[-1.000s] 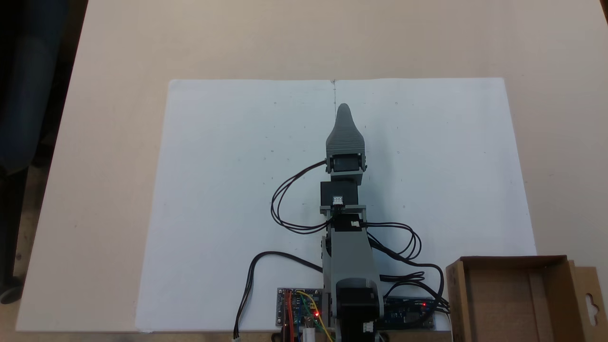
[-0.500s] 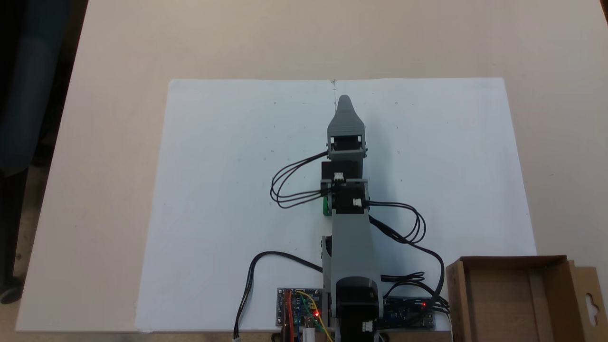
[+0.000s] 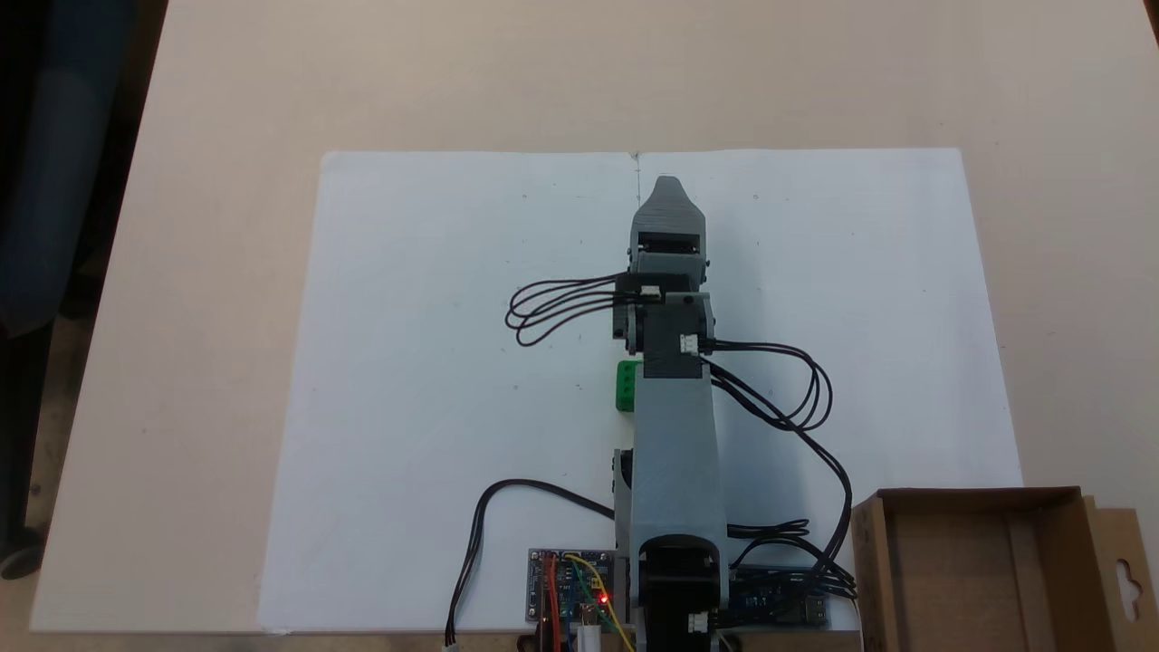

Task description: Grasp a green dice and put it in the bin.

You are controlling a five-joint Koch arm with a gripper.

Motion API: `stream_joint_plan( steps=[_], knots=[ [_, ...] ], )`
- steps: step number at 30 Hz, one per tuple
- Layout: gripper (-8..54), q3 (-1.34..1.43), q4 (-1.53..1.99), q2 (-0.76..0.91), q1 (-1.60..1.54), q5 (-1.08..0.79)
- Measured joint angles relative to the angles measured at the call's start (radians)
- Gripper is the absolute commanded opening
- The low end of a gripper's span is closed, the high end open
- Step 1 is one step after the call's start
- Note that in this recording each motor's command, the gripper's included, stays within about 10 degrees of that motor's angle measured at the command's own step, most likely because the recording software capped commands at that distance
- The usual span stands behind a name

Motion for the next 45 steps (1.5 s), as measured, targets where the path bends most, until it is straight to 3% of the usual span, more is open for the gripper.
stream_joint_plan(
  steps=[11, 22, 33, 45],
  knots=[
    [41.9, -0.207, 0.459, 0.000, 0.000, 0.044],
    [41.9, -0.383, 0.618, -0.064, 0.008, 0.069],
    [41.9, -0.373, 0.620, -0.084, 0.143, 0.071],
    [41.8, -0.184, 0.634, -0.002, 0.067, 0.071]
  ],
)
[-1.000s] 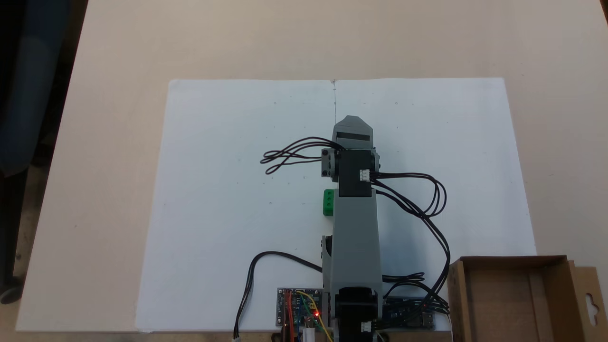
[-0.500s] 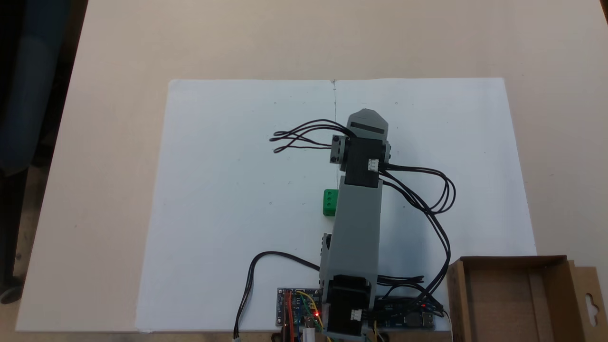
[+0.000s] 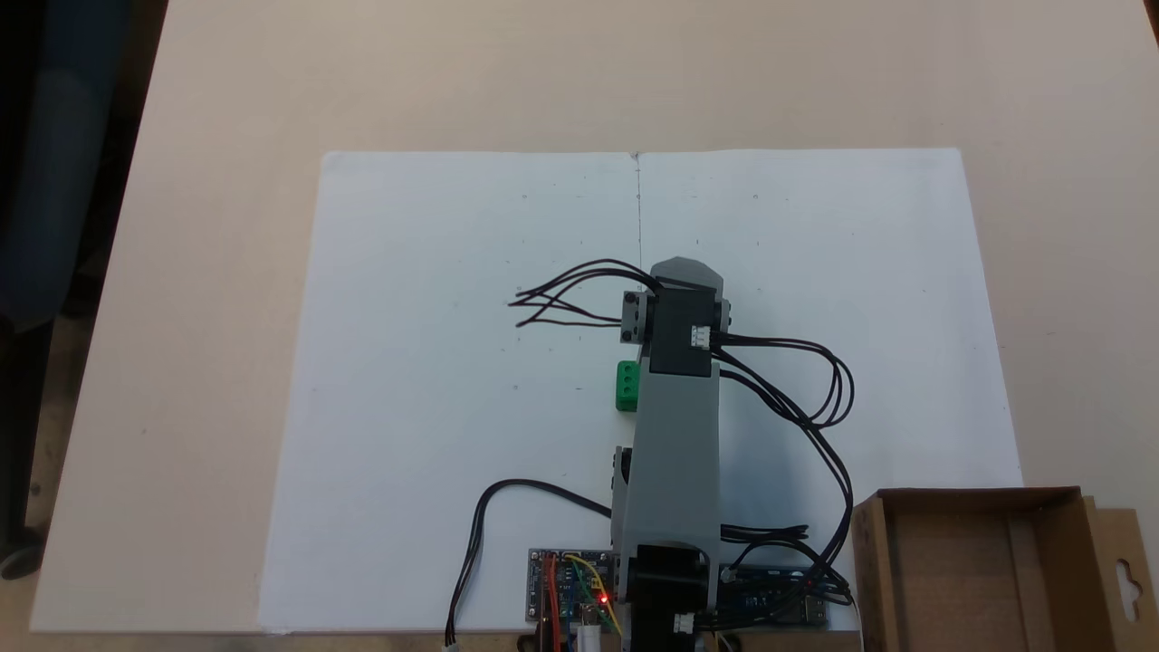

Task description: Grasp a green dice and put it in the bin.

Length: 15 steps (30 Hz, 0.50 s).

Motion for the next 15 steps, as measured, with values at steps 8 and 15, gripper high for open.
stream_joint_plan(
  steps=[8, 15],
  knots=[
    [42.5, 0.064, 0.046, 0.002, -0.060, 0.000],
    [42.5, 0.077, 0.097, 0.002, -0.069, 0.000]
  ],
)
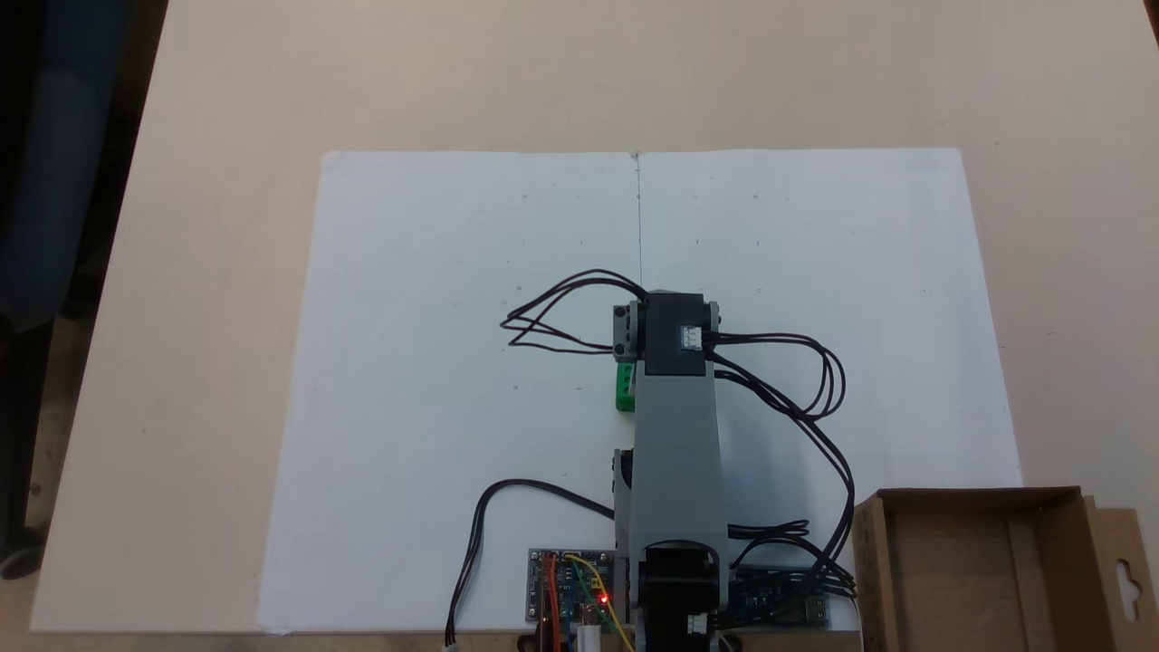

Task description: Grasp a green dice and put it in the bin.

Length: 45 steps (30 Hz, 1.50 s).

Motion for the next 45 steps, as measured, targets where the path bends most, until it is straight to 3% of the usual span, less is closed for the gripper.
stream_joint_plan(
  steps=[31, 45],
  knots=[
    [43.9, 0.147, 0.000, 0.000, -0.097, 0.006],
    [43.1, 0.199, -0.052, -0.002, -0.126, 0.115]
  ],
)
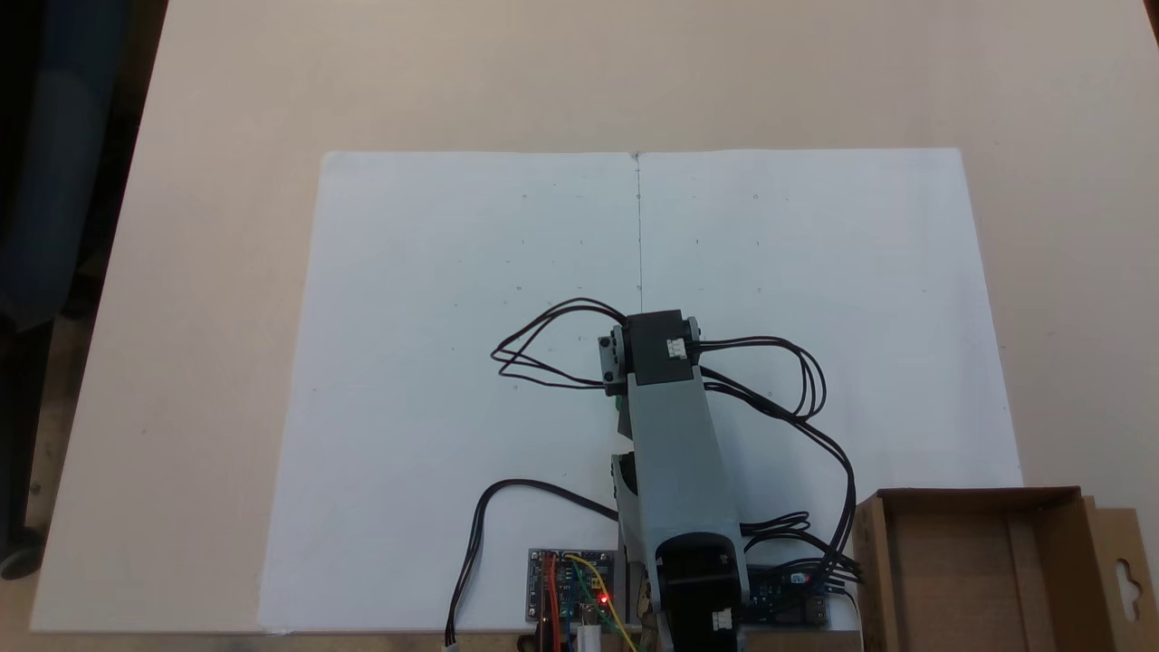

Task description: Grasp a green dice and put it in the bin.

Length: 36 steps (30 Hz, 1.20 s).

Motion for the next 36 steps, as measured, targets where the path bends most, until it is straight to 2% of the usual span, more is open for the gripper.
stream_joint_plan(
  steps=[15, 36],
  knots=[
    [43.1, 0.002, -0.115, -0.074, -0.026, 0.037],
    [43.2, 0.037, -0.273, -0.307, -0.043, 0.037]
  ],
)
